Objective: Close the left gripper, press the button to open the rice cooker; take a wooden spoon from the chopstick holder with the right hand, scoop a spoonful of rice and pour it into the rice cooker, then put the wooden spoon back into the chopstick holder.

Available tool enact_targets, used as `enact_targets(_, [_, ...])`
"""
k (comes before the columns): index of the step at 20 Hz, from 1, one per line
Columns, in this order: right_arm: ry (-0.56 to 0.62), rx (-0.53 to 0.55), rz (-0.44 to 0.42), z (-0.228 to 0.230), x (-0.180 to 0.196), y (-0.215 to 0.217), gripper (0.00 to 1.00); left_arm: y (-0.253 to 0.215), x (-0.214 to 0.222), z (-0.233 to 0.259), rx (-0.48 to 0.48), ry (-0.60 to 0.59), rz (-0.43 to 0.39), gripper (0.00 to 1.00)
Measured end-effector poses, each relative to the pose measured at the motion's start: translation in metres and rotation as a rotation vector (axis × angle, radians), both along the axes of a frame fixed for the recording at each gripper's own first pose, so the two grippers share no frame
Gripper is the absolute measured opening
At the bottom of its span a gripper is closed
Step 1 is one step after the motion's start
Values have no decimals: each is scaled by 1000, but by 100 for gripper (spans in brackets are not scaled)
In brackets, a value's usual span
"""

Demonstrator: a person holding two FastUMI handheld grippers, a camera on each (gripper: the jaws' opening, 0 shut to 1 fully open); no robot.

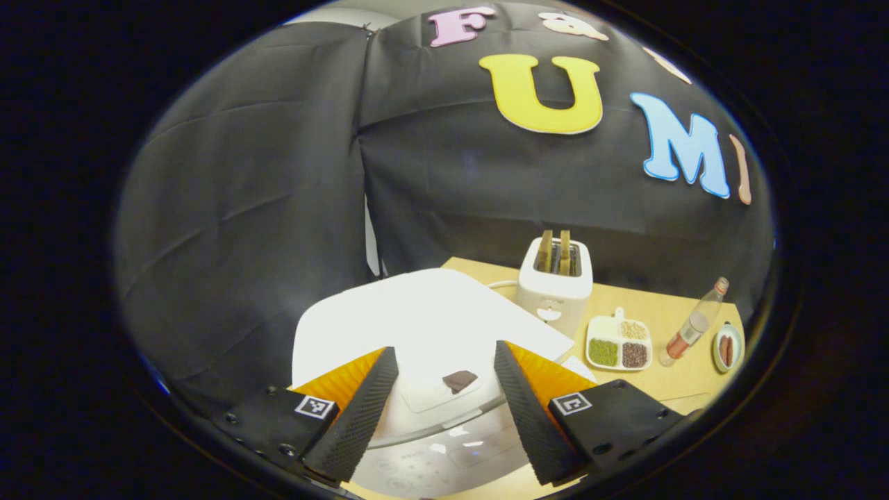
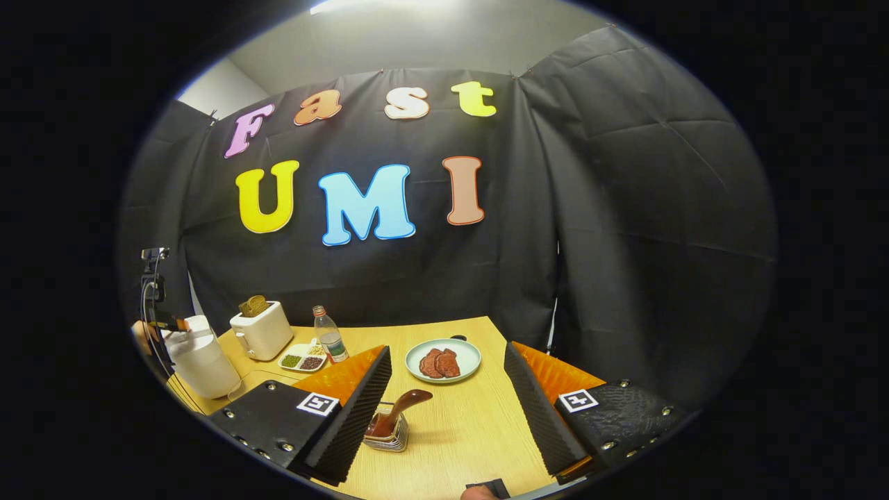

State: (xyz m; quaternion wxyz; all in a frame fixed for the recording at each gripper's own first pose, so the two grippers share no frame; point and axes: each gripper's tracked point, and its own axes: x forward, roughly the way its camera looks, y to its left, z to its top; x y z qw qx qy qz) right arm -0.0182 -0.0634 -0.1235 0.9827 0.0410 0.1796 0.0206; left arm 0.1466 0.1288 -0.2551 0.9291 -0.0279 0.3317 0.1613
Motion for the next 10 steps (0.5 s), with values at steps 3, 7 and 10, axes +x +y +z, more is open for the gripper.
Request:
enact_targets(3, [-1,-4,7,0,1,5,99,-1,-1,-5,0,0,0,99])
enact_targets(7, [-1,-1,17,-1,2,16,99,1,-6,-8,-39,-15,23,100])
enact_targets(10, [-6,21,39,6,5,31,99,-5,-2,-3,5,-51,-39,98])
